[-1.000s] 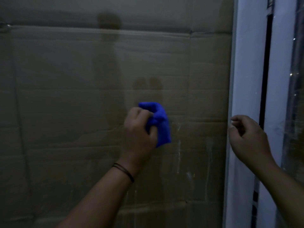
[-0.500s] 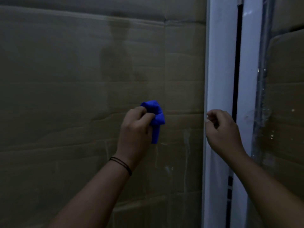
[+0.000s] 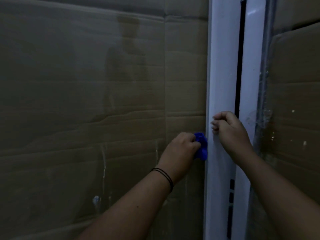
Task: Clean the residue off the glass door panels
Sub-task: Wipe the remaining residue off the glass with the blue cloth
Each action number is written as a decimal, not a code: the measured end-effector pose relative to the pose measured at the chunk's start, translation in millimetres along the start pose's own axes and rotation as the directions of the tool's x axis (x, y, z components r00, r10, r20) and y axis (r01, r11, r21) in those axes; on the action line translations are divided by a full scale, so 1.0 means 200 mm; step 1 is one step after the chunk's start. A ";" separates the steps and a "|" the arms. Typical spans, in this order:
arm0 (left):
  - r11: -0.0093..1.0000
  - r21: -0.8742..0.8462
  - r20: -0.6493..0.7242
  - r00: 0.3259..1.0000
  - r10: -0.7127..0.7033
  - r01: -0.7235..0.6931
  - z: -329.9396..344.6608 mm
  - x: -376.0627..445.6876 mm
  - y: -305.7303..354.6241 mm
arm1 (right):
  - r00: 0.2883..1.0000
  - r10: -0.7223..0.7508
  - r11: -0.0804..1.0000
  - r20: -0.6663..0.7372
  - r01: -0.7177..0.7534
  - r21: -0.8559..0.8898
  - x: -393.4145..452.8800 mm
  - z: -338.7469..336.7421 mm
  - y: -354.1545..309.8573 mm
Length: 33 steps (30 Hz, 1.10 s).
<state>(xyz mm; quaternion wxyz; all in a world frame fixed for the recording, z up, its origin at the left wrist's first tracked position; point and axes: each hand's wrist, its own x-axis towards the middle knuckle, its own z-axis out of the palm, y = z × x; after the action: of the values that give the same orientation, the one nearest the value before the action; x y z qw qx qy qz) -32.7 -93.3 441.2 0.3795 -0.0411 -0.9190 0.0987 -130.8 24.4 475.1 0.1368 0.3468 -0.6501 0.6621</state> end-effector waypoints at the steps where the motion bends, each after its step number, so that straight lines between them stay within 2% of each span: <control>1: 1.000 -0.008 0.094 0.996 -0.001 0.002 0.02 -0.01 0.02 | 1.000 0.016 1.000 0.017 -0.016 0.006 0.00 0.00 -0.01; 3: 0.995 -0.075 0.222 0.974 -0.041 0.059 0.04 -0.05 0.06 | 0.998 0.048 0.998 0.049 -0.049 0.028 -0.02 -0.02 -0.04; 5: 0.927 -0.283 0.159 0.965 -0.206 0.245 0.02 -0.14 0.09 | 0.997 0.062 0.998 0.053 -0.063 0.016 -0.08 -0.05 -0.07; 6: 0.843 -0.409 0.119 0.936 -0.331 0.350 -0.01 -0.18 0.09 | 0.997 0.064 0.998 0.041 -0.064 -0.003 -0.13 -0.06 -0.08; 7: 0.714 -0.541 0.116 0.881 -0.459 0.444 -0.05 -0.23 0.10 | 0.997 0.065 0.998 0.029 -0.065 -0.019 -0.19 -0.07 -0.08; 9: 0.329 -0.770 0.243 0.728 -0.641 0.547 -0.14 -0.33 0.11 | 0.994 0.093 0.995 0.051 -0.091 -0.026 -0.36 -0.08 -0.10; 11: -0.010 -0.833 0.417 0.617 -0.667 0.553 -0.23 -0.42 0.13 | 0.974 0.164 0.987 0.156 -0.163 -0.019 -0.54 -0.05 -0.12; 13: -0.213 -0.843 0.504 0.584 -0.637 0.494 -0.31 -0.52 0.16 | 0.928 0.235 0.970 0.288 -0.242 -0.009 -0.71 0.01 -0.14; 16: -0.401 -0.834 0.551 0.604 -0.576 0.378 -0.43 -0.66 0.23 | 0.883 0.274 0.940 0.381 -0.330 0.089 -0.92 0.11 -0.19; 20: -0.542 -0.790 0.584 0.621 -0.523 0.287 -0.55 -0.80 0.28 | 0.875 0.308 0.886 0.374 -0.407 0.223 -1.08 0.15 -0.29; 23: -0.605 -0.754 0.622 0.577 -0.530 0.256 -0.61 -0.91 0.30 | 0.863 0.335 0.845 0.378 -0.452 0.284 -1.17 0.17 -0.35; 26: -0.619 -0.742 0.630 0.580 -0.516 0.256 -0.65 -1.00 0.32 | 0.839 0.391 0.780 0.377 -0.520 0.349 -1.25 0.20 -0.40; 28: -0.613 -0.745 0.628 0.587 -0.511 0.262 -0.68 -1.05 0.32 | 0.800 0.422 0.731 0.427 -0.579 0.362 -1.30 0.24 -0.44; 31: -0.589 -0.772 0.598 0.590 -0.542 0.240 -0.73 -1.11 0.31 | 0.743 0.414 0.698 0.525 -0.630 0.341 -1.36 0.29 -0.48; 33: -0.563 -0.795 0.574 0.582 -0.576 0.226 -0.76 -1.15 0.30 | 0.731 0.392 0.694 0.559 -0.634 0.342 -1.40 0.33 -0.51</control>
<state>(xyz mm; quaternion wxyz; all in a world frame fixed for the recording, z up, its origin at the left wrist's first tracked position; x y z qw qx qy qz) 237.4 -47.0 375.7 0.2890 0.0863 -0.4669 -0.8313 154.1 49.3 369.7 -0.3087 0.3095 -0.5349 0.7230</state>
